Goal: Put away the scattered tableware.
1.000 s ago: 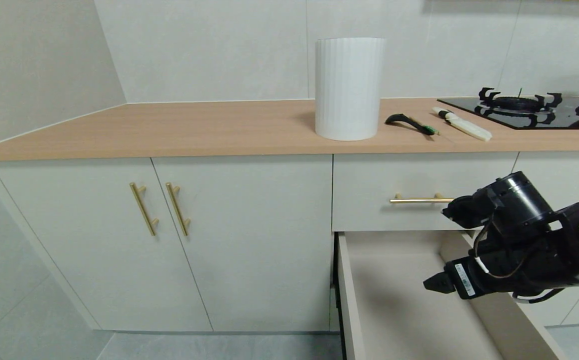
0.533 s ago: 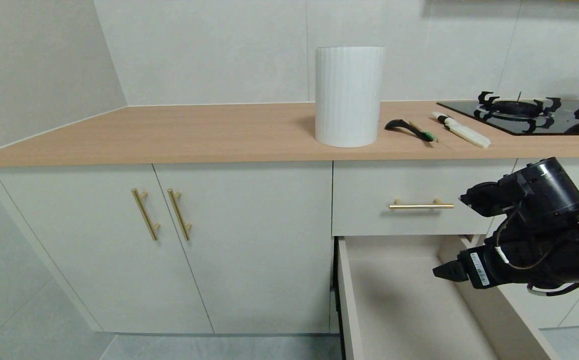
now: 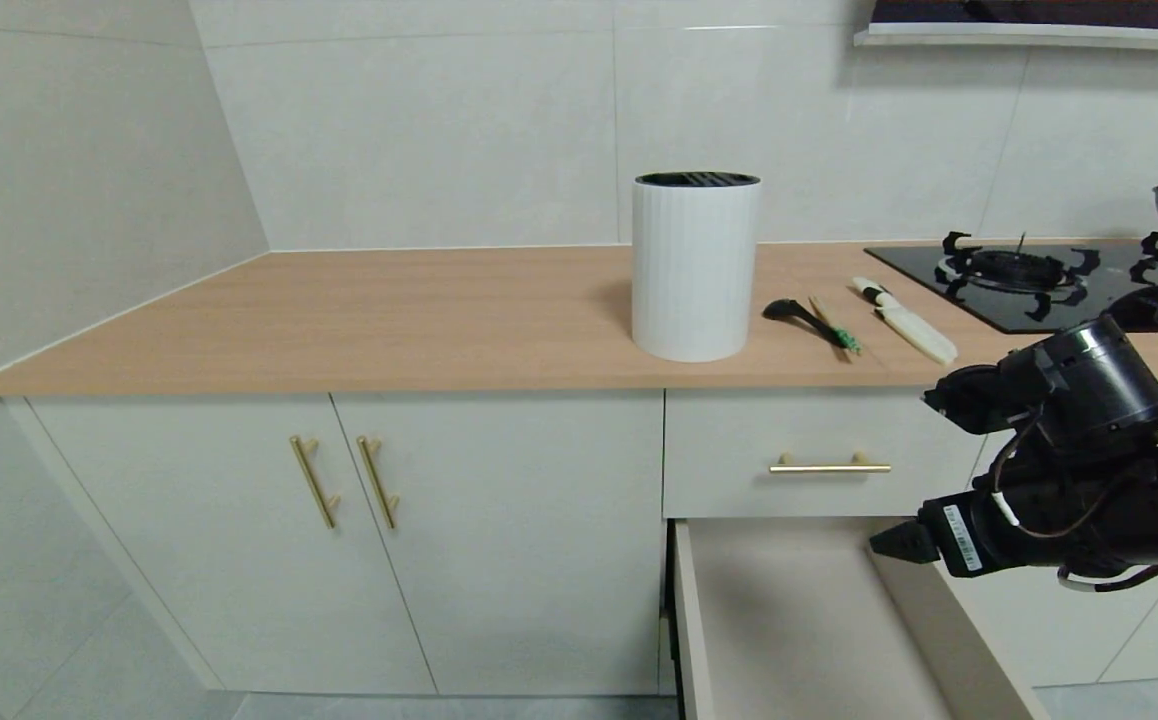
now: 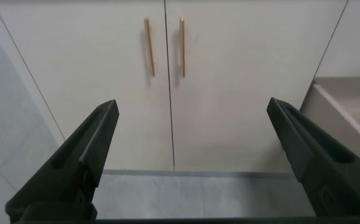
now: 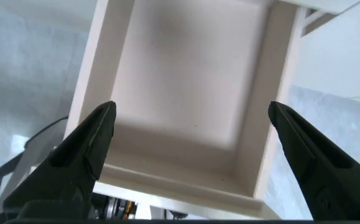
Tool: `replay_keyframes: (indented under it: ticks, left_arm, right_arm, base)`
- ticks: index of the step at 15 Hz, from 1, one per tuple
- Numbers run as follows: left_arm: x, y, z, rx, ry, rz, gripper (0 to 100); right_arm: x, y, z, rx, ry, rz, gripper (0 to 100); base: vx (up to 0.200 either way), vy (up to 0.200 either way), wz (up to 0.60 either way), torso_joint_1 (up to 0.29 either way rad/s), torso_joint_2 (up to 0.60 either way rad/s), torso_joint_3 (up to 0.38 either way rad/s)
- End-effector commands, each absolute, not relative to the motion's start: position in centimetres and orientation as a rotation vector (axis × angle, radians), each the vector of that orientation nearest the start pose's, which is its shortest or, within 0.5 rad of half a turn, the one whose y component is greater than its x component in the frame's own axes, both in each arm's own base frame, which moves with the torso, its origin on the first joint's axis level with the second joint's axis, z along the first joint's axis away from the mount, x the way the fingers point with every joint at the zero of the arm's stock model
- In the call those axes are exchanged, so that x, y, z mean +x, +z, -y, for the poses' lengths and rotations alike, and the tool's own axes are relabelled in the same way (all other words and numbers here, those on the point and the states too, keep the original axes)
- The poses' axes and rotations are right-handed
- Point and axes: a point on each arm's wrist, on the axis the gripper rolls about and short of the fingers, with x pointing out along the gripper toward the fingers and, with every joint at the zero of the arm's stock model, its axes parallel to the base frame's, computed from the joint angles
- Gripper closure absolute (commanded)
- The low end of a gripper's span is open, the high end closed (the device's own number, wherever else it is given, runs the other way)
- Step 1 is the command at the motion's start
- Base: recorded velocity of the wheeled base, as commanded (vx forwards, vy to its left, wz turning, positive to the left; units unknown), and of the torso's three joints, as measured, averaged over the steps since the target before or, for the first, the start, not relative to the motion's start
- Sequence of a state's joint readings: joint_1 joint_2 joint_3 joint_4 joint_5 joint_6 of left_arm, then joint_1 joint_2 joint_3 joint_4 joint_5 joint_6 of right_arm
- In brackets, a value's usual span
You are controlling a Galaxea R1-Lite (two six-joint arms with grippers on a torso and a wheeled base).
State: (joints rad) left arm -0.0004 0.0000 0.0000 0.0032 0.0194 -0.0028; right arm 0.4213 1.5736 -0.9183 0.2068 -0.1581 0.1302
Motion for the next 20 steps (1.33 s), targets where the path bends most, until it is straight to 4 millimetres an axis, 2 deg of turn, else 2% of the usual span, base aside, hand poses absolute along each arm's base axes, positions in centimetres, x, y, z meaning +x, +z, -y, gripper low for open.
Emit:
replay_keyframes:
  ticks: [1,8,11,13,17,19,20]
  left_arm:
    - [-2.3,7.5,0.0,-0.003,0.020,-0.003,0]
    - [-2.3,7.5,0.0,-0.003,0.020,-0.003,0]
    - [-2.3,7.5,0.0,-0.003,0.020,-0.003,0]
    - [-2.3,7.5,0.0,-0.003,0.020,-0.003,0]
    - [-2.3,7.5,0.0,-0.003,0.020,-0.003,0]
    - [-2.3,7.5,0.0,-0.003,0.020,-0.003,0]
    - [-2.3,7.5,0.0,-0.003,0.020,-0.003,0]
  right_arm:
    - [23.2,17.5,-10.0,-0.126,0.192,-0.844,0]
    - [23.3,17.4,-10.1,-0.129,0.192,-0.850,0]
    - [23.8,16.8,-10.3,-0.133,0.190,-0.866,0]
    - [25.5,17.4,-11.0,-0.113,0.178,-0.782,0]
    - [31.7,20.8,-11.3,-0.057,0.106,-0.691,0]
    - [33.9,21.2,-11.5,-0.043,0.092,-0.669,0]
    - [35.2,20.7,-11.8,-0.016,0.079,-0.669,0]
  base:
    - [0.000,0.000,0.00,0.183,-0.46,-0.305]
    - [0.000,0.000,0.00,0.197,-0.48,-0.286]
    - [0.000,0.000,0.00,0.095,-0.22,-0.115]
    - [0.000,0.000,0.00,0.013,-0.03,-0.013]
    - [0.000,0.000,0.00,0.000,0.00,0.000]
    - [0.000,0.000,0.00,0.000,0.00,0.000]
    - [0.000,0.000,0.00,0.000,0.00,0.000]
